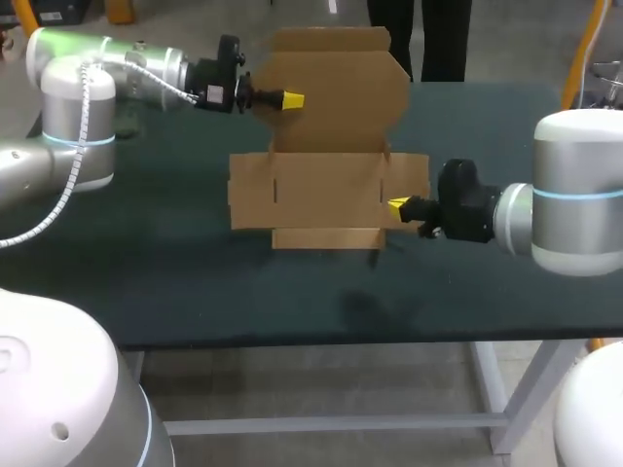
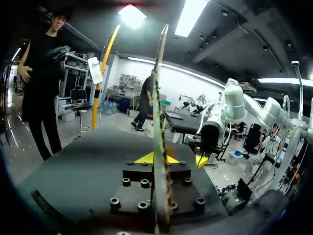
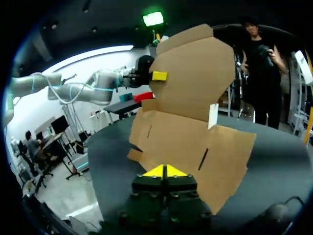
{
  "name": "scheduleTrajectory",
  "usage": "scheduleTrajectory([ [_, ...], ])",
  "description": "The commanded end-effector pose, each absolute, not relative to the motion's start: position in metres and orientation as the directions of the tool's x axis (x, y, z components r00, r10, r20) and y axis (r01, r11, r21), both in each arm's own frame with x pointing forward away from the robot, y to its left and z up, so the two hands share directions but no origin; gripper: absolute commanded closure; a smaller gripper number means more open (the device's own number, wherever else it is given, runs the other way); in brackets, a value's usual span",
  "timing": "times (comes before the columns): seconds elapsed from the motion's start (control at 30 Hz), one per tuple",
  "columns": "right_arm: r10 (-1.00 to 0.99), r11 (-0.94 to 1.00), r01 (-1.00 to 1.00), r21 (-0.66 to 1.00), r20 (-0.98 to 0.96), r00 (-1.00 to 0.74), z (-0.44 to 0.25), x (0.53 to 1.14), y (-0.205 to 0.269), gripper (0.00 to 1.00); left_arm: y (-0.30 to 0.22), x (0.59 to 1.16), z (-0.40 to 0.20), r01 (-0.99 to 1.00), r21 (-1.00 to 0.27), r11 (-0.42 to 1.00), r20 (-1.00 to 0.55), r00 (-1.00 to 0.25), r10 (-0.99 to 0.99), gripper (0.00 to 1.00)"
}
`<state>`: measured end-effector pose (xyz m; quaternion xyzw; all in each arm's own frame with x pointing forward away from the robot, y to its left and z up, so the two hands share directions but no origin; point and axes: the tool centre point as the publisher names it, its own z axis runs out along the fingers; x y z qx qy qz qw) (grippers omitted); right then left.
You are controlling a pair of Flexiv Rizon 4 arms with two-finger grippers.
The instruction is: Assemble the packaging by folding the flat box into shape, placing the metal phone stand inside, and closing the box properly
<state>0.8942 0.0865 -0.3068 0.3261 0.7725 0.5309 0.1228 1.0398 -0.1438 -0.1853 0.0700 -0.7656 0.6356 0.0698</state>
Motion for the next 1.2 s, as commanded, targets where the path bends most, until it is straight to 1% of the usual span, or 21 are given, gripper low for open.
scheduleTrajectory([
  [0.03, 0.634, 0.222, 0.357, 0.907, 0.144, -0.760, -0.314, 0.890, 0.085, 1.00, -0.148, 1.032, -0.181, -0.199, -0.962, 0.189, 0.191, -0.980, -0.055, 1.00],
  [0.4, 0.656, 0.281, 0.317, 0.906, 0.060, -0.752, -0.314, 0.874, 0.083, 1.00, -0.150, 1.019, -0.165, -0.181, -0.972, 0.151, 0.178, -0.983, -0.031, 1.00],
  [0.87, 0.665, 0.326, 0.291, 0.900, 0.001, -0.747, -0.321, 0.844, 0.088, 1.00, -0.157, 1.001, -0.149, -0.170, -0.972, 0.162, 0.171, -0.985, -0.006, 1.00],
  [1.2, 0.673, 0.323, 0.280, 0.904, -0.012, -0.739, -0.324, 0.829, 0.089, 1.00, -0.155, 0.995, -0.140, -0.236, -0.956, 0.174, 0.240, -0.971, 0.001, 1.00],
])
